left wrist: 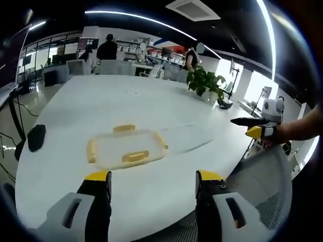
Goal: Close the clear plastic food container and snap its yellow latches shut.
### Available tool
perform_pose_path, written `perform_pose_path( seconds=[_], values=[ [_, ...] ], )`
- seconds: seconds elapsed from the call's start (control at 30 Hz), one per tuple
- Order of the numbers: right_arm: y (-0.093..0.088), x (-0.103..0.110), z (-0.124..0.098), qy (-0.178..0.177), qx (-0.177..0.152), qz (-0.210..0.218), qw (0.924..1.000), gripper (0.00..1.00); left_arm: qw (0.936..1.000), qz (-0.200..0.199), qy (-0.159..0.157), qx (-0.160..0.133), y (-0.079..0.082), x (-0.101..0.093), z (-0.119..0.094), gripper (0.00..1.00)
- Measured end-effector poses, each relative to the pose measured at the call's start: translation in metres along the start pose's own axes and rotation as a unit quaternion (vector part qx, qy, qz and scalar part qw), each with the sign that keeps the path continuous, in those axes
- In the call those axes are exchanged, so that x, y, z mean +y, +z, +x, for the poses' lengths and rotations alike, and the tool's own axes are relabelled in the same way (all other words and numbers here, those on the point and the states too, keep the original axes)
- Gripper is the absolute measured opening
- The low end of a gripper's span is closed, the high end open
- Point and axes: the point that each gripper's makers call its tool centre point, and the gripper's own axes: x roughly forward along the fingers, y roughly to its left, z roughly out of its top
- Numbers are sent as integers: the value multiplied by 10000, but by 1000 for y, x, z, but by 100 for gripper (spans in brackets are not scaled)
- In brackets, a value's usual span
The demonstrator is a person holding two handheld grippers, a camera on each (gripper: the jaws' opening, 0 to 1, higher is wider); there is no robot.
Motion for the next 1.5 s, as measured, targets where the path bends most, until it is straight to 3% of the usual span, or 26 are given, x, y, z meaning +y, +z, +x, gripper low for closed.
perform_pose_path(
  seconds=[0.47, 0.7, 1.03, 1.5],
  values=[
    [21, 8, 24, 190, -132, -33, 9997, 82, 9999, -137, 11, 68, 2, 13, -3, 61],
    [34, 16, 35, 301, -195, -83, 9993, 81, 9998, -197, -56, 12, 10, 20, 0, 61],
    [45, 19, 54, 434, -276, -109, 9986, 81, 9998, -122, -95, 126, 12, 28, 5, 60],
    [56, 25, 61, 564, -342, -148, 9977, 79, 9994, 66, -143, 319, 7, 27, 8, 60]
  ],
)
